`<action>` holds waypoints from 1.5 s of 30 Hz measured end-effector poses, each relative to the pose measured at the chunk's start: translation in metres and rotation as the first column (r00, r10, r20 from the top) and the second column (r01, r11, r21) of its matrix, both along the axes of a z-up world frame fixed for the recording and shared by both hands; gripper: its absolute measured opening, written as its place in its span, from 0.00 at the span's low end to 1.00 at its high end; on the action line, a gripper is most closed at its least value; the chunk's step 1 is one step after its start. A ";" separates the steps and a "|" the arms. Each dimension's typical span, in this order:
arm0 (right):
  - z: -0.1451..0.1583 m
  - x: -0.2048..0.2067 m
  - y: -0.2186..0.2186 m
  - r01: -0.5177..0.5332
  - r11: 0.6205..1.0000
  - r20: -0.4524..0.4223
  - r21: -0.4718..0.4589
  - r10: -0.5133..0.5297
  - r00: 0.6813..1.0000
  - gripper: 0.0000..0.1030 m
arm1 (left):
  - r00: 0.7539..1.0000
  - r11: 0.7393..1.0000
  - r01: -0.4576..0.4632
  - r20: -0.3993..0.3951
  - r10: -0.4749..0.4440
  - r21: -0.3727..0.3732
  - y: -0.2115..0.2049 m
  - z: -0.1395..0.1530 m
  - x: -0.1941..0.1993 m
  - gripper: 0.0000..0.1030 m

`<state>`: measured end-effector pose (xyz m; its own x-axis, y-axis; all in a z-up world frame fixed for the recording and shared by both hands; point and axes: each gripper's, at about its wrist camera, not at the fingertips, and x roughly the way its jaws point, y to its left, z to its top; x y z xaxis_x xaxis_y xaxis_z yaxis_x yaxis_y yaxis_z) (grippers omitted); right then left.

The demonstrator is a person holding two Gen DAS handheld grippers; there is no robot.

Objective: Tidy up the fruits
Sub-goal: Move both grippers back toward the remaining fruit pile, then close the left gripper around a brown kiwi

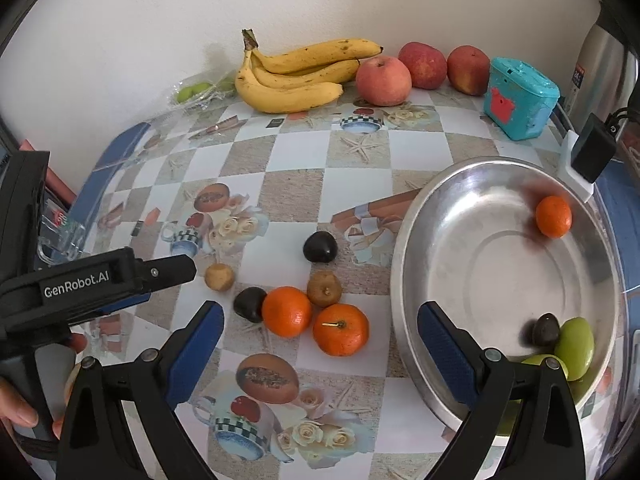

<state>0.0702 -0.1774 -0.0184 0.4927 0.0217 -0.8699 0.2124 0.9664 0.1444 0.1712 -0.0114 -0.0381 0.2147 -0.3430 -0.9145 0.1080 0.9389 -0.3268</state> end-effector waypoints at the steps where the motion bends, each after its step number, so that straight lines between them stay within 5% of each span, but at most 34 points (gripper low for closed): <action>1: 0.000 0.000 -0.001 0.005 1.000 -0.004 -0.006 -0.005 1.000 0.95 | 1.000 1.000 0.008 0.010 -0.008 0.005 -0.002 0.000 0.001 0.79; 20: 0.005 -0.005 -0.020 0.073 0.997 0.001 0.026 -0.073 0.997 0.95 | 0.993 0.991 0.109 0.048 -0.112 0.072 -0.035 -0.022 0.005 0.72; 24: 0.004 -0.006 -0.023 0.082 0.996 -0.002 0.025 -0.082 0.997 0.95 | 0.991 0.990 0.110 0.061 -0.115 0.085 -0.037 -0.023 0.006 0.75; 29: 0.004 -0.007 -0.025 0.086 0.996 -0.001 0.029 -0.086 0.996 0.95 | 0.993 0.989 0.093 0.063 -0.101 0.112 -0.037 -0.028 0.009 0.97; 37: 0.004 -0.007 -0.024 0.082 0.996 -0.007 0.024 -0.081 0.997 0.95 | 0.992 0.976 0.087 0.077 -0.104 0.201 -0.039 -0.033 0.009 1.00; 40: 0.004 -0.007 -0.023 0.077 0.997 -0.008 0.018 -0.077 0.997 0.95 | 0.990 0.968 0.095 0.075 -0.115 0.232 -0.043 -0.035 0.008 0.97; 45: 0.004 -0.007 -0.023 0.078 0.997 -0.011 0.021 -0.078 0.997 0.95 | 0.984 0.966 0.129 0.091 -0.153 0.224 -0.050 -0.029 0.003 0.75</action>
